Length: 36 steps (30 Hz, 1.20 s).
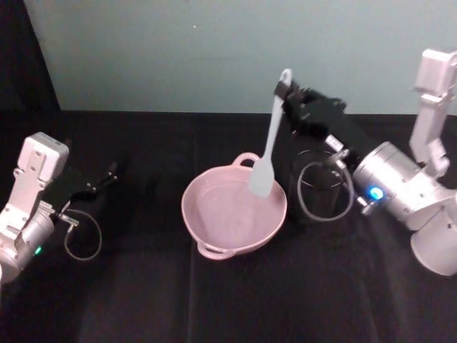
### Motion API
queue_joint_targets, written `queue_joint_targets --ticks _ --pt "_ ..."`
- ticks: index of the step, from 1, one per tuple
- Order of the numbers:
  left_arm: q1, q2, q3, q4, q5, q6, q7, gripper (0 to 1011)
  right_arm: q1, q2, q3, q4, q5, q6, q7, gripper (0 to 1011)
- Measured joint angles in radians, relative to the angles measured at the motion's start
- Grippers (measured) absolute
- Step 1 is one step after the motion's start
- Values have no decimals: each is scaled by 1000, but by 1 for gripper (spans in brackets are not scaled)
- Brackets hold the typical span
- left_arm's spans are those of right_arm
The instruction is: Use the one hand to pick up the spoon and stir the clear water in the bowl.
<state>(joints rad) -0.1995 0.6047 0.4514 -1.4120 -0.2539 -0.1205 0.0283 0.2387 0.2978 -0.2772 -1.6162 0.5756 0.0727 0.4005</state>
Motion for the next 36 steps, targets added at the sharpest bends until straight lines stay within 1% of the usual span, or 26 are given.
queue_joint_targets --ticks 1,2,4,5,8,9,10,11,15,18,24,28,36 --pt "0 0 0 0 0 0 0 1011 -1 3 7 -8 9 7 -5 114" --pt "0 0 0 0 0 0 0 1011 -2 10 23 -21 32 21 -12 114" --pt "0 0 0 0 0 0 0 1011 -3 14 43 -32 60 36 -18 114" --pt "0 0 0 0 0 0 0 1011 -4 19 64 -41 87 47 -24 114" --pt "0 0 0 0 0 0 0 1011 -7 25 91 -48 121 59 -37 114" --pt "0 0 0 0 0 0 0 1011 -8 28 107 -49 140 66 -46 114" --pt "0 0 0 0 0 0 0 1011 -9 31 116 -49 151 70 -50 114" --pt "0 0 0 0 0 0 0 1011 -11 34 133 -49 171 79 -59 114" --pt "0 0 0 0 0 0 0 1011 -18 44 167 -37 214 92 -77 114" --pt "0 0 0 0 0 0 0 1011 -20 52 179 -22 235 95 -85 114" --pt "0 0 0 0 0 0 0 1011 -14 60 178 14 253 90 -88 114" --pt "0 0 0 0 0 0 0 1011 3 62 165 60 265 79 -85 114" --pt "0 0 0 0 0 0 0 1011 27 66 137 143 274 55 -68 114"
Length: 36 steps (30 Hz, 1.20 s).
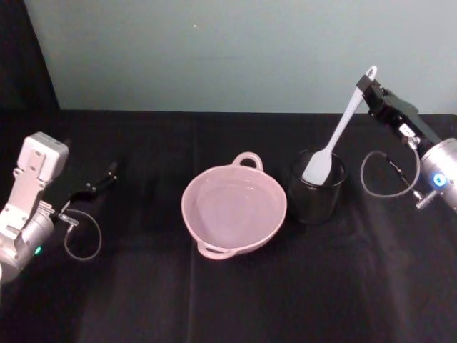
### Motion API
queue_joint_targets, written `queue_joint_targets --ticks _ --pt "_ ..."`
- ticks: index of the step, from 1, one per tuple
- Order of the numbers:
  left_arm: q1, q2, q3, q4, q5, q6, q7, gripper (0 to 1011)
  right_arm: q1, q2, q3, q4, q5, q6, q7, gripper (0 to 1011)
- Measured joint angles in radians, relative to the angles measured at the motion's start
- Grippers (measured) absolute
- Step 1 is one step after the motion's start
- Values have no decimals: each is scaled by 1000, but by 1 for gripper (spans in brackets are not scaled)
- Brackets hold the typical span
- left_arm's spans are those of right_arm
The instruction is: Use the one hand to pick up the spoon and stir the clear water in the bowl.
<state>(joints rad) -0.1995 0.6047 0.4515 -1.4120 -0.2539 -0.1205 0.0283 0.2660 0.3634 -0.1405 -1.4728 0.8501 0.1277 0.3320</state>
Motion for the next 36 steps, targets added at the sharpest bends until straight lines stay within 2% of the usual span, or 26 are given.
queue_joint_targets --ticks 11,36 --pt "0 0 0 0 0 0 0 1011 9 14 -33 67 19 -14 13 114" --pt "0 0 0 0 0 0 0 1011 26 30 -91 133 53 -46 12 114"
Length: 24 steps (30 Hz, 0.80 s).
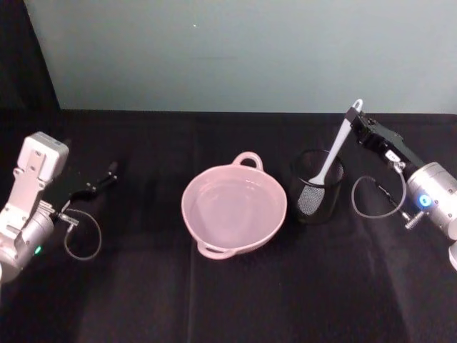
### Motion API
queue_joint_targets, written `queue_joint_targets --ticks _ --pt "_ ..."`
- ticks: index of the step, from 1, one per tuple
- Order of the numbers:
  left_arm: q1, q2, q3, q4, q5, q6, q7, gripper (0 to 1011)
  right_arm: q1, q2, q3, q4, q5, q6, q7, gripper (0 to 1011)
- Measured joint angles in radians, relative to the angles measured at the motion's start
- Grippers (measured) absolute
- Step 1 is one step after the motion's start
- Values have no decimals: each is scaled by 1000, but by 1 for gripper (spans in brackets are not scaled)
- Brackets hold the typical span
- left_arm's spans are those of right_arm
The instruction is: Use the one hand to pick up the spoon and stir the clear water in the bowl.
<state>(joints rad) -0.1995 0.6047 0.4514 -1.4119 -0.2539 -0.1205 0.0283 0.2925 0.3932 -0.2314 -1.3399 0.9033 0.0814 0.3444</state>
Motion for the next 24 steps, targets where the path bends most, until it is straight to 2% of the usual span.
queue_joint_targets --ticks 8,13,21,24 --pt "0 0 0 0 0 0 0 1011 -1 -1 2 -3 -1 0 0 114" --pt "0 0 0 0 0 0 0 1011 -1 -1 3 -5 -1 0 0 200" --pt "0 0 0 0 0 0 0 1011 -2 -1 3 -6 -3 1 0 501" --pt "0 0 0 0 0 0 0 1011 -2 -1 4 -6 -3 1 0 583"
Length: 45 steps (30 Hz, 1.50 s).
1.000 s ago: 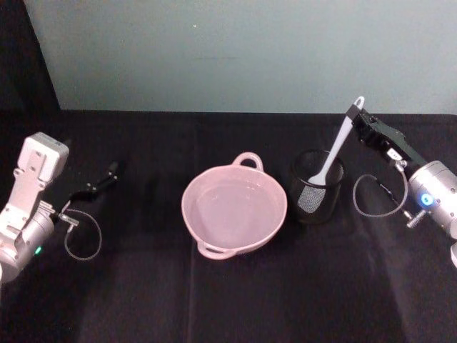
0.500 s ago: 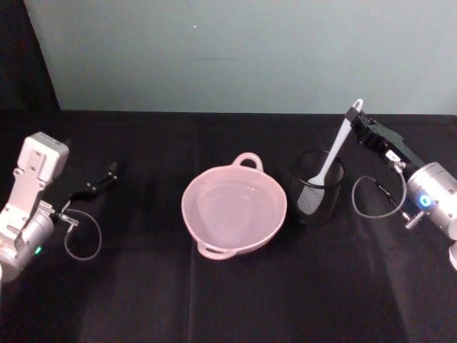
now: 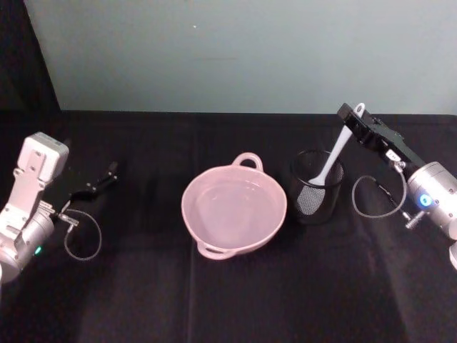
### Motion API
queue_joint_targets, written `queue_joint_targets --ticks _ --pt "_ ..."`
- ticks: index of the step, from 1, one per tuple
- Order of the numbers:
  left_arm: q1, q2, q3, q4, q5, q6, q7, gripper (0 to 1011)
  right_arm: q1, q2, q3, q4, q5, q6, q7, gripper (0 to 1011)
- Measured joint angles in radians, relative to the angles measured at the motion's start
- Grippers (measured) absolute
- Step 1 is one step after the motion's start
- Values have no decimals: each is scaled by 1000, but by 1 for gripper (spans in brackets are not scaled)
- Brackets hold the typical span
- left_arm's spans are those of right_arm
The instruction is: Use the one hand to pick up the spoon and stir the clear water in the bowl.
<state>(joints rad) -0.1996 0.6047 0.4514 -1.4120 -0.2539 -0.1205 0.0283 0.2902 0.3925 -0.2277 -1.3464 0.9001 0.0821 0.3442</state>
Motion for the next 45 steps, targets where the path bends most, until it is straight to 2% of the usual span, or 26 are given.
queue_joint_targets --ticks 1,3,4,5,11,12,15,20,24,25,27,28,35,40,45 --pt "0 0 0 0 0 0 0 1011 0 0 0 0 0 0 0 596" --pt "0 0 0 0 0 0 0 1011 0 0 0 0 0 0 0 684" --pt "0 0 0 0 0 0 0 1011 0 0 0 -1 0 0 0 684" --pt "0 0 0 0 0 0 0 1011 0 0 1 -1 0 0 0 738" --pt "0 0 0 0 0 0 0 1011 0 0 1 -1 -1 0 0 918" --pt "0 0 0 0 0 0 0 1011 0 0 0 -1 -1 0 0 918" --pt "0 0 0 0 0 0 0 1011 4 10 -10 0 -10 -6 8 1000" --pt "0 0 0 0 0 0 0 1011 4 27 -23 -6 -46 -28 7 1002" --pt "0 0 0 0 0 0 0 1011 1 44 -37 -11 -105 -59 -1 1003" --pt "0 0 0 0 0 0 0 1011 0 51 -42 -14 -138 -76 -7 1002" --pt "0 0 0 0 0 0 0 1011 -2 57 -47 -17 -166 -91 -13 1003" --pt "0 0 0 0 0 0 0 1011 -5 65 -52 -19 -197 -106 -18 1003" --pt "0 0 0 0 0 0 0 1011 -35 95 -62 -47 -298 -158 -30 1003" --pt "0 0 0 0 0 0 0 1011 -85 122 -53 -85 -369 -207 -53 1002" --pt "0 0 0 0 0 0 0 1011 -140 137 -25 -120 -403 -239 -85 1003"
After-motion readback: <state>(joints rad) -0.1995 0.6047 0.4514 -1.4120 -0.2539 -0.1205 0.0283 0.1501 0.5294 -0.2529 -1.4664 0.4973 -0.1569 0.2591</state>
